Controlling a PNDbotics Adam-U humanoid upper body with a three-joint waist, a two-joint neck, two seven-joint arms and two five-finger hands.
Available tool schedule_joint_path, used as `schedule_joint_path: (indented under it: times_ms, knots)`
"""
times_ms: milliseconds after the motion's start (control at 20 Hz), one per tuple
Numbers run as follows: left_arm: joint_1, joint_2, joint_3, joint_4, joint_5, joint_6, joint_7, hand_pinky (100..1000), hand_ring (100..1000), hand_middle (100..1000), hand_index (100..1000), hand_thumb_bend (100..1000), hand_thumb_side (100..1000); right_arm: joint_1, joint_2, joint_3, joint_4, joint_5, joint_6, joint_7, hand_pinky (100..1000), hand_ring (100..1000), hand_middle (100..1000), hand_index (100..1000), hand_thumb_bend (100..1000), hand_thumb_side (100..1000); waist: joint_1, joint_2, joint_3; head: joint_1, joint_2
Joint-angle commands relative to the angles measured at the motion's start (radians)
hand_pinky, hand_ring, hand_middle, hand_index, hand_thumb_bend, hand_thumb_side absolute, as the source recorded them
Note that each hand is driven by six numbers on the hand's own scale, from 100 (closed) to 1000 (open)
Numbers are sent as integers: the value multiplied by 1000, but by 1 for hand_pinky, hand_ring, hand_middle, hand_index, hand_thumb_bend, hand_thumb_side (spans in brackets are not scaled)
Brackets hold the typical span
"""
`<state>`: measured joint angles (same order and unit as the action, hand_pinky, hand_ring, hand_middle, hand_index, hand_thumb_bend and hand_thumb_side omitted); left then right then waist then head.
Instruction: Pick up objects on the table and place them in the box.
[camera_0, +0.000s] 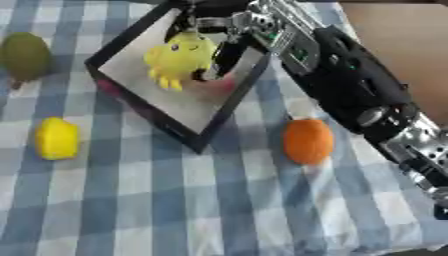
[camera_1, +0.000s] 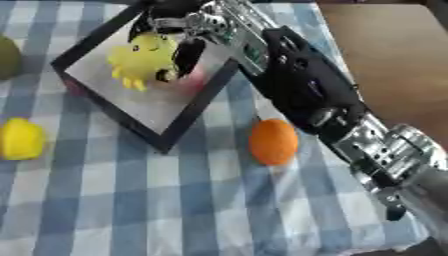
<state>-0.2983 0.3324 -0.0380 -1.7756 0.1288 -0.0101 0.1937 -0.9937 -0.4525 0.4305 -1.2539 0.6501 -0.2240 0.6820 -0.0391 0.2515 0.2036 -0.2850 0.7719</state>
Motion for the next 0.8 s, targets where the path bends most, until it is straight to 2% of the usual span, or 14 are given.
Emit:
schedule_joint_path:
  times_ms: [50,200,550,650,800]
  knots:
    - [-4,8,3,-11,1,-2,-3,864,1000,998,883,123,879,-10,-11,-21,8,31,-23,7,939,930,814,920,397,399,-11,-31,-2,-5,-2]
    - [-1,8,2,-10,1,-2,-4,864,1000,998,883,123,880,-4,-12,-33,19,29,-25,-1,945,938,816,932,391,416,-12,-30,-5,-6,-2]
    - [2,8,2,-10,1,-2,-5,864,1000,998,883,123,881,-1,-24,-41,1,-15,-2,-36,946,941,812,938,406,343,-11,-31,-11,-7,-2]
    - [4,9,2,-9,0,-2,-5,864,1000,998,883,122,880,-4,-37,-46,-26,-36,10,-48,934,928,799,931,373,282,-10,-32,-14,-5,-2]
    - [13,15,6,-8,-1,-2,-1,864,1000,998,883,121,879,-5,-87,-64,-117,-103,44,-79,919,918,789,925,319,225,-11,-38,-25,6,-2]
